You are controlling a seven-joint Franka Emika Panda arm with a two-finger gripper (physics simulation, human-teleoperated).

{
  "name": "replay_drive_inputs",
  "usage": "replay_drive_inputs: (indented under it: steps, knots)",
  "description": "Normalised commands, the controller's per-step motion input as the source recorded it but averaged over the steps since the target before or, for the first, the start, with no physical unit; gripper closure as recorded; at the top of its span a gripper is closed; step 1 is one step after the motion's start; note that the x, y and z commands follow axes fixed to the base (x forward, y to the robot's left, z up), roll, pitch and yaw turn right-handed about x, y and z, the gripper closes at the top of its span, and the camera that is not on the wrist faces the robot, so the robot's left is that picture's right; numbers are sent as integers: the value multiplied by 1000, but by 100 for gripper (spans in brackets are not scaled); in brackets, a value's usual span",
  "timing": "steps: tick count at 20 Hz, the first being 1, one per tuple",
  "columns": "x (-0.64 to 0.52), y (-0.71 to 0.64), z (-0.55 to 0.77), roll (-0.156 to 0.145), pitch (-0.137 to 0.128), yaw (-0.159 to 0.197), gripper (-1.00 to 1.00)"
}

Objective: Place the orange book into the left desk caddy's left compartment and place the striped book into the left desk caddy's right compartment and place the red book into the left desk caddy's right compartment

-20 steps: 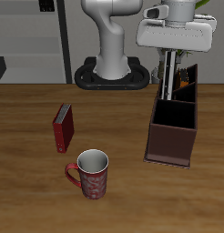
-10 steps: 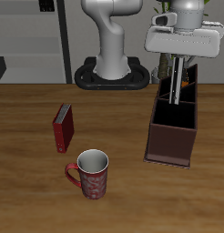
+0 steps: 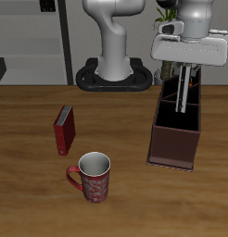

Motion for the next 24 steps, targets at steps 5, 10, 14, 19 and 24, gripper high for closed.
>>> replay_drive_inputs:
  steps: [5,10,14,19,24]
  knots:
    - [45,64,-92,13,17,-18,100]
    - [-42,111,-46,31,-6,4,100]
    - [68,23,-45,4,2,-5,100]
    - [49,67,-142,9,19,-14,100]
    - [61,-4,-77,-9,10,-4,100]
